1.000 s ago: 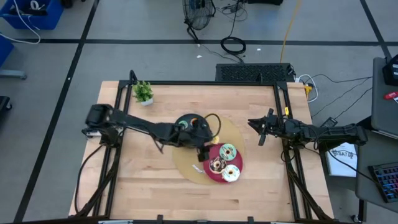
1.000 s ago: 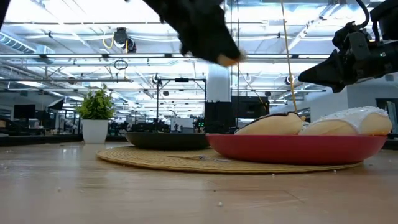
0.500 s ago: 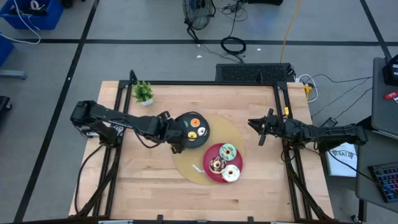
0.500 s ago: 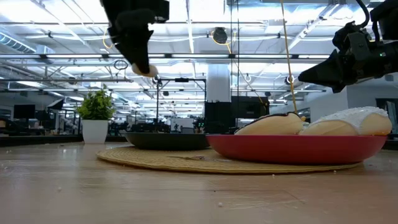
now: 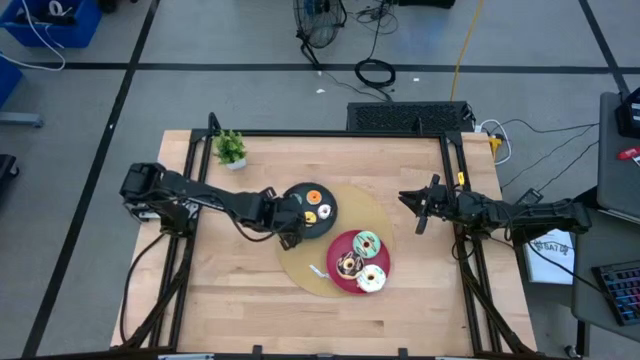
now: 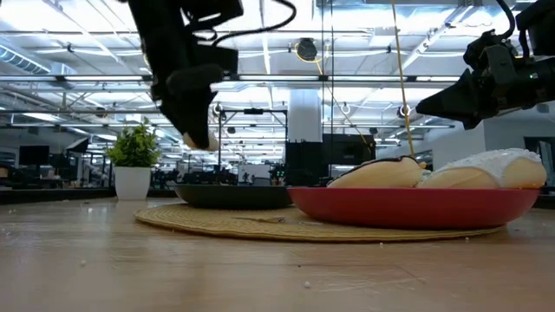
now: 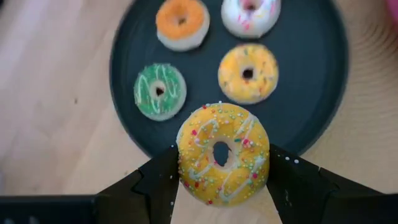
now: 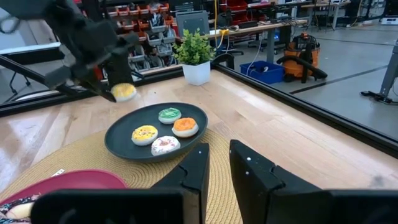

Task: Pick & Place donuts
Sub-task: Put the small yellow doughnut on the blue plate

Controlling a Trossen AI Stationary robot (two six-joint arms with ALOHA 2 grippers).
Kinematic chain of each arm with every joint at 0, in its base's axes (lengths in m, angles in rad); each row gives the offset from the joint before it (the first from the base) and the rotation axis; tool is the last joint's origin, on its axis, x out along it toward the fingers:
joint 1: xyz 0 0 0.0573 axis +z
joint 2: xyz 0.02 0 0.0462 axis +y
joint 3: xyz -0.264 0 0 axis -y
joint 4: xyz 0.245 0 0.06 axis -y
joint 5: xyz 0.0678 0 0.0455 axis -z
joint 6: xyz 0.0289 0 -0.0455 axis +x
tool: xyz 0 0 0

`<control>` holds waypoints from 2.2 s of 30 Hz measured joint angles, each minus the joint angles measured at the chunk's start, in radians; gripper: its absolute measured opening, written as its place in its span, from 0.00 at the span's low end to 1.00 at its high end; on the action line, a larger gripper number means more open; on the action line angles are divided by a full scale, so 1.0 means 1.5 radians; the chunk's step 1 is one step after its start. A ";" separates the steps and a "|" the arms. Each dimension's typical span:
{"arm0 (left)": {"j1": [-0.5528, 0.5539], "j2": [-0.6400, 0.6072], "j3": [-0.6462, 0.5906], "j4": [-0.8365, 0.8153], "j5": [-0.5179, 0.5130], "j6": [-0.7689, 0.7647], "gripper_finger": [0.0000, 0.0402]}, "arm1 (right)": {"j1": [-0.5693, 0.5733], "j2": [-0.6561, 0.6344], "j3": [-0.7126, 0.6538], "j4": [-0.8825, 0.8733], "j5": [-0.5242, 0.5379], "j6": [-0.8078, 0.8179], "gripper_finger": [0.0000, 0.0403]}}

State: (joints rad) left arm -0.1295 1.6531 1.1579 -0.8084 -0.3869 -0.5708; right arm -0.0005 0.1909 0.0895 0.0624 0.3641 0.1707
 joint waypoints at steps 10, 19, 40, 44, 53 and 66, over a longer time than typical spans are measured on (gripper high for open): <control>0.037 -0.003 -0.127 0.185 0.031 -0.002 0.56 | 0.000 0.000 0.000 0.000 0.000 0.000 0.14; 0.054 -0.002 -0.194 0.279 0.045 -0.005 0.56 | 0.000 0.000 0.000 0.000 0.000 0.000 0.14; 0.055 -0.002 -0.194 0.321 0.048 0.008 0.56 | 0.000 0.000 0.000 0.000 0.000 0.000 0.14; 0.055 -0.002 -0.194 0.321 0.048 0.008 0.56 | 0.000 0.000 0.000 0.000 0.000 0.000 0.14; 0.055 -0.002 -0.194 0.317 0.052 0.032 0.56 | 0.000 0.000 0.000 0.000 0.000 0.000 0.14; 0.074 -0.002 -0.193 0.313 0.083 -0.022 0.67 | 0.000 0.000 0.000 0.000 0.000 0.000 0.14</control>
State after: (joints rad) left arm -0.0181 1.6497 0.8677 -0.3386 -0.2630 -0.6037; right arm -0.0003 0.1909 0.0895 0.0630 0.3641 0.1707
